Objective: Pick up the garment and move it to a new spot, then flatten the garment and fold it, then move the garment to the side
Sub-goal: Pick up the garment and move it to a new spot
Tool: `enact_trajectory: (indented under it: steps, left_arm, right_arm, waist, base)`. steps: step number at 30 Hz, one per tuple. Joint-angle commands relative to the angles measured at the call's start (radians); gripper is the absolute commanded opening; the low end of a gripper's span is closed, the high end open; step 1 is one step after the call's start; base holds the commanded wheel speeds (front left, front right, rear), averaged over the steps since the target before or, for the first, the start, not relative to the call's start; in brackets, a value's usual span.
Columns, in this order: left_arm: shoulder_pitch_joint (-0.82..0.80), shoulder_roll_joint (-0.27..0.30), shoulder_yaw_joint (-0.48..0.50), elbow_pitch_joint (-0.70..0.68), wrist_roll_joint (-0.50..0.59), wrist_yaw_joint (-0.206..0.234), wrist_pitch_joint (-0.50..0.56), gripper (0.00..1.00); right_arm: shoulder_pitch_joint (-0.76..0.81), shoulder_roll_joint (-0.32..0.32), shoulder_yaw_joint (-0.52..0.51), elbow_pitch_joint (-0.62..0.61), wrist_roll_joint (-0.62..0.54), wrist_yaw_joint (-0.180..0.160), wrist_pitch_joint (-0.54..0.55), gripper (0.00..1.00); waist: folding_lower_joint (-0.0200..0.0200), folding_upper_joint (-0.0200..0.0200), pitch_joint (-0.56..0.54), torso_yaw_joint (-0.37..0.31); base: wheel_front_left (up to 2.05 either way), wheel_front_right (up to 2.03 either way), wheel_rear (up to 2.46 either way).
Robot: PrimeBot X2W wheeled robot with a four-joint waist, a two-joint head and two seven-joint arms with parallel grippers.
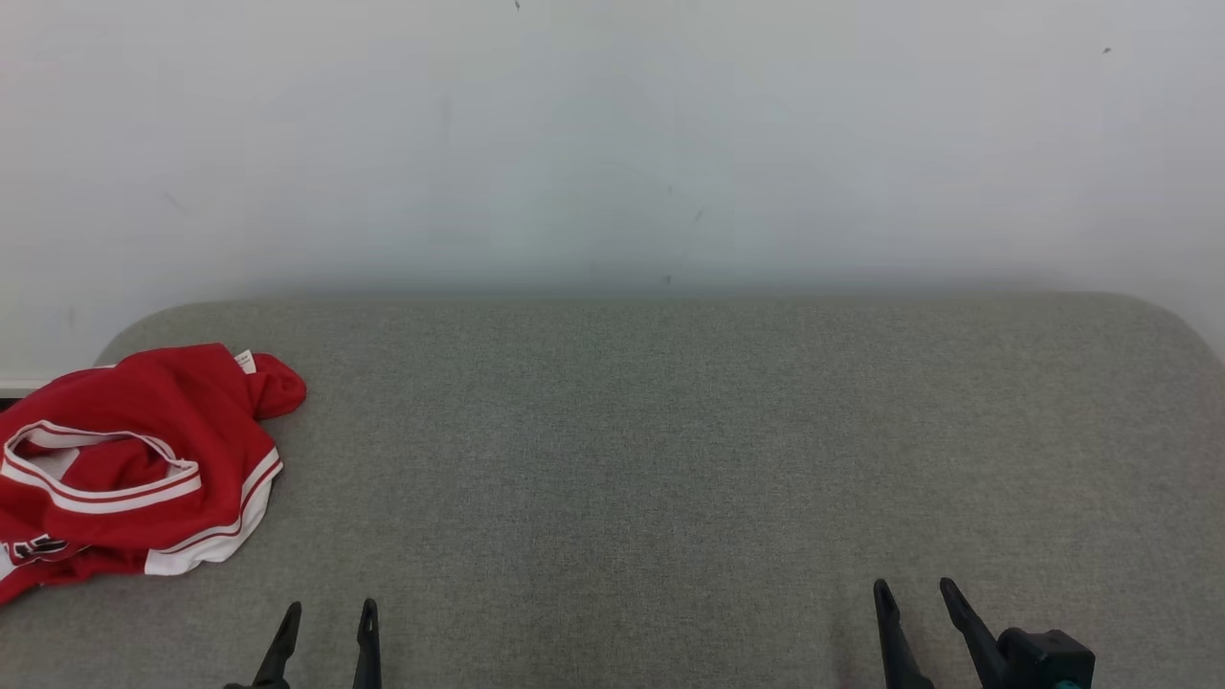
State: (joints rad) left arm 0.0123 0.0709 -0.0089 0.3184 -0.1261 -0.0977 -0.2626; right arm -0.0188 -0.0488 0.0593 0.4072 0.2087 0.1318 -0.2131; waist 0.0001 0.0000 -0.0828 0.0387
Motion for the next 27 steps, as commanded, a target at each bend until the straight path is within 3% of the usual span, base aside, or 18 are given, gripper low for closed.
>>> enact_trajectory:
  steps: [1, 12, 22, 27]
  left_arm:
    - [-0.009, -0.004, 0.004, -0.003, -0.002, -0.005, -0.003, 1.00]
    - [0.004, -0.010, 0.015, -0.011, 0.012, 0.001, -0.003, 1.00]
    - [0.032, -0.010, 0.034, -0.024, 0.024, 0.006, -0.003, 1.00]
    - [0.046, 0.016, 0.053, -0.028, 0.029, 0.005, -0.003, 1.00]
  right_arm:
    - [0.001, -0.003, 0.001, 0.005, 0.004, -0.002, -0.008, 1.00]
    - [0.014, -0.003, -0.006, 0.004, 0.009, -0.002, -0.015, 1.00]
    - [0.024, -0.002, -0.003, 0.004, 0.024, -0.002, -0.023, 1.00]
    - [0.032, -0.002, 0.009, 0.003, 0.039, -0.002, -0.034, 1.00]
  waist:
    - [-0.0001, 0.0000, 0.000, 0.000]
    - [-0.0001, 0.0000, -0.008, 0.034]
    - [-0.0001, 0.0000, -0.019, 0.185]
    - [-0.0001, 0.0000, -0.034, 0.272]
  base:
    - [0.00, 0.00, 0.00]
    - [0.00, 0.00, 0.00]
    - [0.00, 0.00, 0.00]
    - [0.00, 0.00, 0.00]
